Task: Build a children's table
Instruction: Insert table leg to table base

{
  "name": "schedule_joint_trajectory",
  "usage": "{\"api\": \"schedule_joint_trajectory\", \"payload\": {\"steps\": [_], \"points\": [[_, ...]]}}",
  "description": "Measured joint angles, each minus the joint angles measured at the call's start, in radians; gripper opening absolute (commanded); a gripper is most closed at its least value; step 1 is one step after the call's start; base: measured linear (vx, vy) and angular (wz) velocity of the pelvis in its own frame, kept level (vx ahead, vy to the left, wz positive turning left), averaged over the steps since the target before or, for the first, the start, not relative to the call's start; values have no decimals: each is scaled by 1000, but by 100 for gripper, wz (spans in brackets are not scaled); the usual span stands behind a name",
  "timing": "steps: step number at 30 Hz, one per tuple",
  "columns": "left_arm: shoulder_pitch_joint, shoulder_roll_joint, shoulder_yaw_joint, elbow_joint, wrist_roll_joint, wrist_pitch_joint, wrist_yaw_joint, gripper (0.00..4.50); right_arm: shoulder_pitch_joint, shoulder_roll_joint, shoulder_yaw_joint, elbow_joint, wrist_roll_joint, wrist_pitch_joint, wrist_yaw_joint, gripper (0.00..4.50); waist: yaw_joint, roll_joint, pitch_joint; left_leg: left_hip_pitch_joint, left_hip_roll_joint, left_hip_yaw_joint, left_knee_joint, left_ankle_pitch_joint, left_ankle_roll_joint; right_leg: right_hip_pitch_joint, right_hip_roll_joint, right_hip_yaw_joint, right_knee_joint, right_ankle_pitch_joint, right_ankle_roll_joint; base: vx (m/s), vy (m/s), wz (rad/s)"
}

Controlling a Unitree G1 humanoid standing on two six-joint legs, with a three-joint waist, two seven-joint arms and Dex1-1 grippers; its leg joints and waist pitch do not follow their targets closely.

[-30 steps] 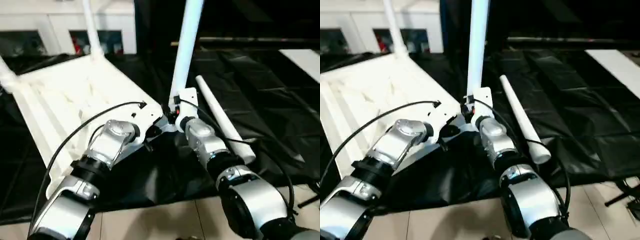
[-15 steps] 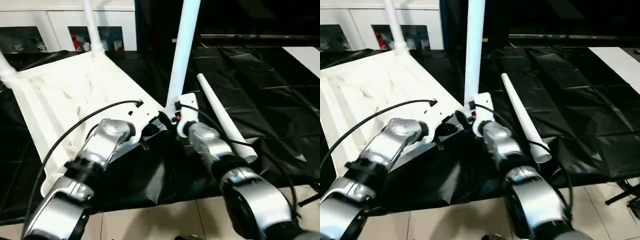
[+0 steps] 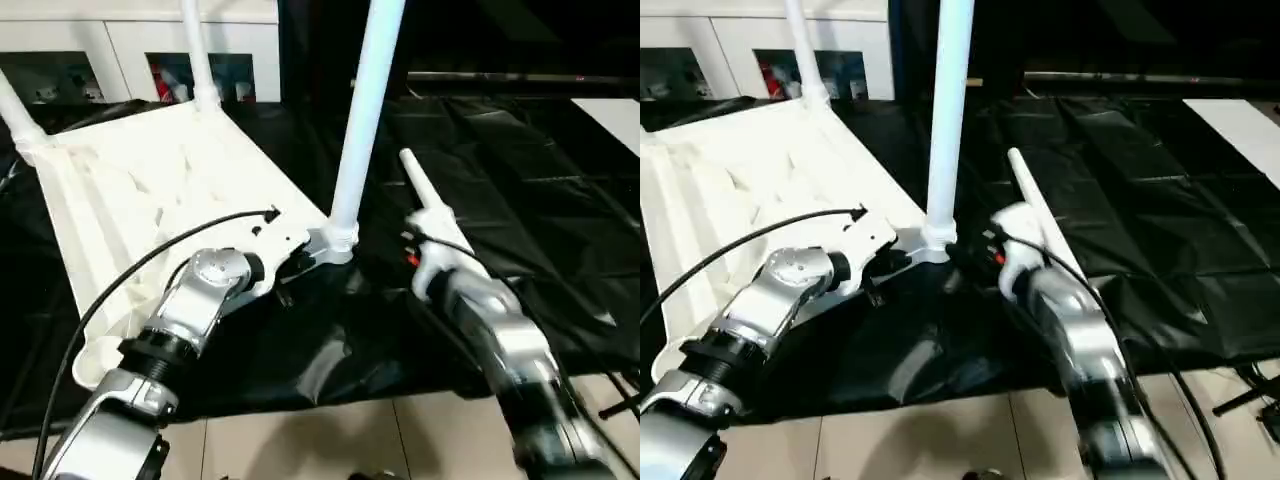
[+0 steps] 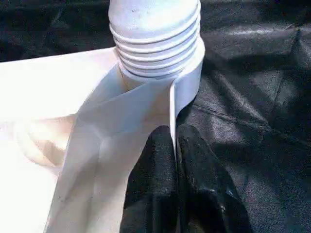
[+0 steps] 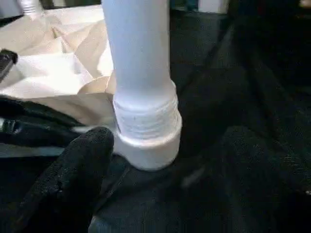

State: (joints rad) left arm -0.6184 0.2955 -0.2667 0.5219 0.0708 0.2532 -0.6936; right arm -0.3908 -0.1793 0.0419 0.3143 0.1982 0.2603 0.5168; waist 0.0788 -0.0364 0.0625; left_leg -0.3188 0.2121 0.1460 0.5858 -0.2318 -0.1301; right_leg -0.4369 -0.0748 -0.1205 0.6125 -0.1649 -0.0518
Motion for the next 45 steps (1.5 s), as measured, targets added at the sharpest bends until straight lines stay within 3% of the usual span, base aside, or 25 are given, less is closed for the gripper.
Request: {"api": "schedule_joint_trajectory", "payload": {"steps": [6, 9, 11, 16, 21, 25, 27, 29, 30, 31, 32, 33, 34, 35, 36, 37, 38, 39, 41, 43, 45], "points": [[0, -1, 5, 0, -10, 6, -4, 0, 7, 1, 1, -1, -34, 1, -52, 403, -1, 1, 0, -1, 0, 0, 0, 0, 0, 0, 0, 0, -1, 2, -1, 0, 0, 0], [-3, -3, 5, 0, -11, 7, -10, 0, 17, 1, 4, -42, -39, 20, -60, 403, -9, 6, -1, -15, -4, -26, 4, 0, 1, 4, -5, -19, -4, 0, 0, 0, -6, 8], [-3, -3, 5, 2, -14, 7, -16, 0, 17, 1, 6, -51, -39, 25, -62, 403, -19, 13, 3, -17, -4, -43, 5, 1, 1, 20, -10, -44, -9, -8, 4, 6, -15, 26], [-3, -4, 5, 8, -24, 7, -27, 0, 17, 0, 6, -51, -40, 25, -68, 403, -24, 24, 7, -16, 5, -60, -4, 1, 3, 59, -19, -91, -37, -18, 9, 32, -6, 29], [-4, 1, 9, 6, -25, 7, -27, 0, 17, 0, 8, -59, -44, 36, -69, 403, -24, 32, 2, -24, 8, -64, 2, -2, 15, 81, -20, -97, -38, -40, 17, 87, 16, 30], [-5, 3, 10, 7, -26, 7, -27, 0, 17, -3, 13, -59, -46, 40, -68, 403, -25, 38, -1, -25, -5, -86, 9, -18, 45, 109, -20, -100, -36, -72, 26, 116, 17, 36], [-5, 5, 12, 7, -26, 7, -27, 0, 17, -9, 24, -60, -53, 40, -61, 403, -26, 40, -2, -20, -7, -90, 14, -28, 62, 120, -19, -99, -35, -87, 30, 124, 1, 29], [-4, 15, 16, 17, -28, 7, -27, 0, 15, -9, 45, -67, -54, 40, -50, 403, -32, 33, -3, 13, -12, -88, 3, -35, 69, 118, -19, -68, -5, -115, 14, 133, -22, 17], [-4, 20, 20, 23, -27, 9, -25, 0, 16, -6, 48, -72, -52, 41, -46, 403, -36, 26, -4, 26, -21, -87, -1, -41, 71, 104, -20, -40, 22, -133, 4, 100, -56, -5], [-4, 22, 25, 26, -26, 13, -20, 0, 16, -5, 47, -79, -50, 43, -38, 403, -41, 15, -7, 34, -35, -85, 3, -50, 82, 98, -21, 0, 52, -154, 18, 100, -56, -5], [-4, 23, 31, 26, -26, 14, -17, 0, 16, -10, 42, -79, -48, 45, -35, 403, -40, 9, -8, 26, -44, -81, 15, -58, 96, 98, -19, 14, 67, -161, 36, 125, -50, -8], [-6, 21, 34, 27, -24, 15, -11, 0, 27, -21, 35, -79, -45, 47, -33, 403, -37, 9, -9, -14, -46, -84, 72, -49, 163, 103, -8, 36, 69, -164, 44, 154, -7, 29], [-7, -3, 25, 26, -25, 16, -13, 0, 47, -40, 24, -75, -44, 55, -29, 403, -22, 7, -10, -55, -48, -75, 107, -17, 190, 111, 10, 73, 67, -166, 47, 154, -7, 29], [-7, -8, 14, 18, -26, 15, -24, 0, 44, -47, 15, -72, -45, 58, -29, 403, -6, 16, -12, -73, -43, -61, 70, 2, 164, 110, 29, 80, 73, -166, 47, 56, 37, 41], [-9, -6, 9, 10, -24, 15, -30, 0, 35, -42, 12, -72, -44, 58, -29, 403, 10, 26, -13, -86, -33, -56, 49, 10, 116, 108, 48, 78, 79, -166, 47, 0, 0, 0], [-9, 7, 9, 9, -23, 15, -31, 0, 21, -27, 23, -75, -44, 58, -26, 403, 12, 27, -15, -83, -12, -64, 60, 19, 86, 95, 55, 70, 103, -167, 46, 0, 0, 0], [-9, 13, 15, 12, -23, 15, -27, 0, 13, -14, 42, -82, -43, 57, -18, 403, 9, 27, -16, -82, -10, -66, 63, 18, 78, 82, 51, 68, 120, -168, 45, 65, -58, -16], [-9, 14, 18, 16, -23, 15, -22, 0, 13, -12, 53, -88, -42, 57, -13, 403, 10, 23, -17, -82, -12, -63, 62, 19, 77, 69, 48, 76, 123, -171, 40, 61, -41, -9], [-9, 14, 23, 18, -22, 14, -18, 0, 23, -23, 54, -91, -41, 59, -10, 403, 17, 17, -17, -91, -22, -44, 55, 30, 64, 70, 44, 82, 119, -180, 46, 31, -20, -5], [-2, 10, 21, 19, -21, 13, -20, 0, 36, -38, 46, -90, -42, 64, -10, 403, 22, 14, -15, -79, -17, -37, 28, 45, 35, 72, 45, 80, 106, -162, 44, -55, 1, 2], [1, 10, 20, 21, -16, 13, -20, 0, 36, -33, 45, -90, -42, 64, -10, 403, 21, 14, -15, -75, -11, -33, 16, 56, 26, 76, 47, 81, 87, -143, 44, -116, 20, -7]]}}
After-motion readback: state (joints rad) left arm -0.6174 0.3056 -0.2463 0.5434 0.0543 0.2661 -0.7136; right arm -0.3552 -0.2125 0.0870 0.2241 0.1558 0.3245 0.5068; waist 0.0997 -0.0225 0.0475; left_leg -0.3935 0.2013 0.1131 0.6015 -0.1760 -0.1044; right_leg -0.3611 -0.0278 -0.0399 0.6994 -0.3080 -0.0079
